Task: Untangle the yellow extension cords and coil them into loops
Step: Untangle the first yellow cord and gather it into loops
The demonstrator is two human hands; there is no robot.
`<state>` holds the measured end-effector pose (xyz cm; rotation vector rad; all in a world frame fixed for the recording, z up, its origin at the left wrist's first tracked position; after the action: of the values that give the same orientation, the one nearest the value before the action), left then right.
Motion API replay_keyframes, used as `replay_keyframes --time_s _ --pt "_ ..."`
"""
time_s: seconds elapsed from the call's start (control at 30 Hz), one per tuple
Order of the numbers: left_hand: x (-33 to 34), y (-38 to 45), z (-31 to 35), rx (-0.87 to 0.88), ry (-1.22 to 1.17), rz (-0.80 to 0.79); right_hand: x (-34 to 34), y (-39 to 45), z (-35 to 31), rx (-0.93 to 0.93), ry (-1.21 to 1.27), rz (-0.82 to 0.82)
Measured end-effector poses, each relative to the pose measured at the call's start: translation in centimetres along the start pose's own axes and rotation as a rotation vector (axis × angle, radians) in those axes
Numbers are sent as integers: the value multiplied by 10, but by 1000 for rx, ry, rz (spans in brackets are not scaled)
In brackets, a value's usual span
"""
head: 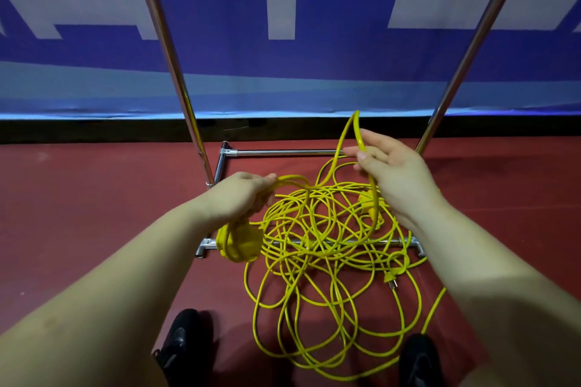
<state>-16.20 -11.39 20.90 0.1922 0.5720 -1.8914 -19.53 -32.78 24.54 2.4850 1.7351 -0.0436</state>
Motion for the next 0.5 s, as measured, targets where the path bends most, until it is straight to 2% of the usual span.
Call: replay_keyframes --time_s 0.1,0.27,0.5 --pt "8 -5 7 35 0 -82 14 -7 0 49 -8 -155" --pt "17 -11 16 79 -58 -191 30 -22 3 -56 -378 -384" --pt "15 -15 20 87 -154 -198 33 -29 -4 -36 -498 -507"
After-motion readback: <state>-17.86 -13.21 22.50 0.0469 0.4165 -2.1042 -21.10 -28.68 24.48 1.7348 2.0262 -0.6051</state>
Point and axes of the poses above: each hand's wrist, its own y-axis towards the middle knuckle, its own x-axis out of the palm, z = x × y, the point moved 5 cm from there along y, towards the middle knuckle, and after that the axes turned 7 degrees about z, right-handed, at the moved point
